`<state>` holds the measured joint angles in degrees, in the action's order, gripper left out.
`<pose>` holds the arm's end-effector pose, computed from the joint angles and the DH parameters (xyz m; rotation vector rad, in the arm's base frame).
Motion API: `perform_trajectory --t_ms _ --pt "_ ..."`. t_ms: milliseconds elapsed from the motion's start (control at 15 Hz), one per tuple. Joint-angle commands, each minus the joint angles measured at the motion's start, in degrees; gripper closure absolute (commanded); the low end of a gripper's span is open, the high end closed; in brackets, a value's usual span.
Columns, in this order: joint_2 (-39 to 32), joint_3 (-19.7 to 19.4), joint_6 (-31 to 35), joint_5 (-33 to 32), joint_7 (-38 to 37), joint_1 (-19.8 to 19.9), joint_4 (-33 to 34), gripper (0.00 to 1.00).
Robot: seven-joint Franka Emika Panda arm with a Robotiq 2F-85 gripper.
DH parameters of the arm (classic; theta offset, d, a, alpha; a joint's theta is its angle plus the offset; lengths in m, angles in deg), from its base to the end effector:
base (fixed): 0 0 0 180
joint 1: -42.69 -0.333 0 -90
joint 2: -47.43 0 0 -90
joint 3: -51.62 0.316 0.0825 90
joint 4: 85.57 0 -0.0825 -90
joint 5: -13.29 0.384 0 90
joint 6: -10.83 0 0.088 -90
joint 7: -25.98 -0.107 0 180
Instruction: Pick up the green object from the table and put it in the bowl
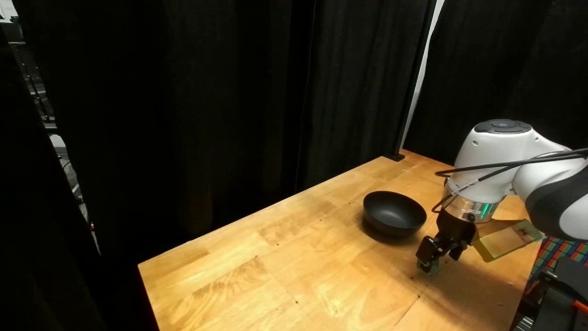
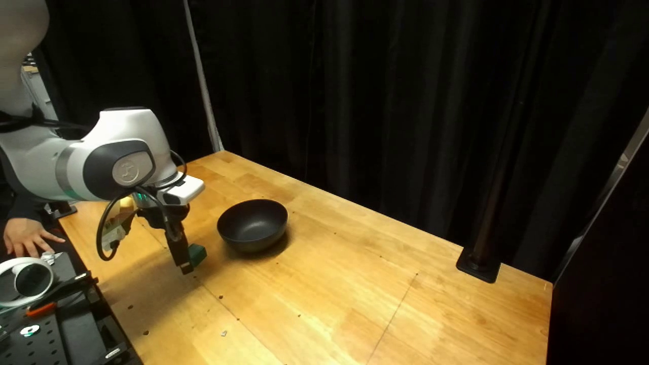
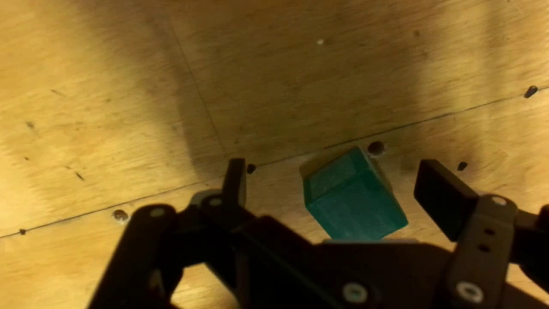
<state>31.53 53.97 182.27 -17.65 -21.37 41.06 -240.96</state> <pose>0.3804 0.0647 0.1394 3.0617 -0.3451 0.0541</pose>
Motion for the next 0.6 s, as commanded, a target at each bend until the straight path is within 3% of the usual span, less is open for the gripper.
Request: perform_trajectory --t_ms 0,67,133,267,533 --pt "-3.85 -2.09 2.68 -1.56 -2.47 -2.34 2.60 0.00" --pt "-4.37 -2.54 2.71 -1.69 -2.74 -3.02 3.15 0.00" --pt "-4.63 -3.23 2.65 -1.97 -3.05 -3.92 3.61 0.25" --pt "-5.04 -4.13 2.51 -1.93 -3.03 -5.14 4.33 0.34" --pt "-4.44 -3.92 2.47 -0.54 -2.58 -5.61 4.39 0.65"
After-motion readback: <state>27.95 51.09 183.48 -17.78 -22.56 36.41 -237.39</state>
